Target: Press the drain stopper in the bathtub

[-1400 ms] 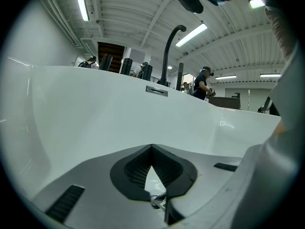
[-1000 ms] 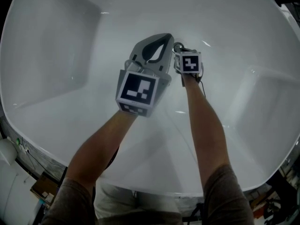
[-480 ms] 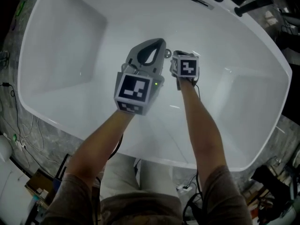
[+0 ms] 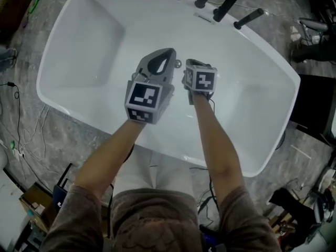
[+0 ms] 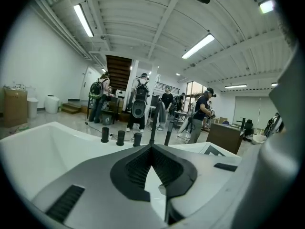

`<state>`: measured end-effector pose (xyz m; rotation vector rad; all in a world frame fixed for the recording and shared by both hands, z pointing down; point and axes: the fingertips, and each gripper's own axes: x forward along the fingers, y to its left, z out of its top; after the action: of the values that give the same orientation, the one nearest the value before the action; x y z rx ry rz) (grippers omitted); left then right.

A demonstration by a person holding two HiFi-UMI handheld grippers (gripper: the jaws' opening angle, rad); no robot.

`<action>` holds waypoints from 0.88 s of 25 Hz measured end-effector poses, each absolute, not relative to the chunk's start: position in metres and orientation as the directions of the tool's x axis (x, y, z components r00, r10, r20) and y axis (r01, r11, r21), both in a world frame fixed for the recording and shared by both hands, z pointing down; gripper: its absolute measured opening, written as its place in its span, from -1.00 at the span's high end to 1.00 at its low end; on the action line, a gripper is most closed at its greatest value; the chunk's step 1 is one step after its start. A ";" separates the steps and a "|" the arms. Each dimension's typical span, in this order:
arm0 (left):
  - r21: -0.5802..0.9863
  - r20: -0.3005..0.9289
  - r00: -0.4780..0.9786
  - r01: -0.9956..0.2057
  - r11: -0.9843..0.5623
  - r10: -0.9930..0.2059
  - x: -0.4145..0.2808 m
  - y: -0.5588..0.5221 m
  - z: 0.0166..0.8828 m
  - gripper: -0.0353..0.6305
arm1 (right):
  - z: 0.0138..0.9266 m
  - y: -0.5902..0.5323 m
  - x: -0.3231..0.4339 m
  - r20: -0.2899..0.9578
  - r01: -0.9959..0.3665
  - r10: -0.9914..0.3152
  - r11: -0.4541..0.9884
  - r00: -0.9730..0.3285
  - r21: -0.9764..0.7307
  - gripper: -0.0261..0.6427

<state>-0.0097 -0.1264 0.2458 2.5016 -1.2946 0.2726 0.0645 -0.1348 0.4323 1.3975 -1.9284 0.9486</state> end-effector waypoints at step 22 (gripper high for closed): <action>0.166 0.297 0.606 -0.794 -0.586 -0.738 0.011 -0.014 0.042 0.89 | 0.101 -0.041 0.055 0.450 -0.882 -0.759 0.394 -0.471 -0.258 0.93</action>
<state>0.0113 -0.0140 0.0418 2.5542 -1.2486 0.2842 0.0553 -0.0410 0.1013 1.4448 -2.3951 0.6828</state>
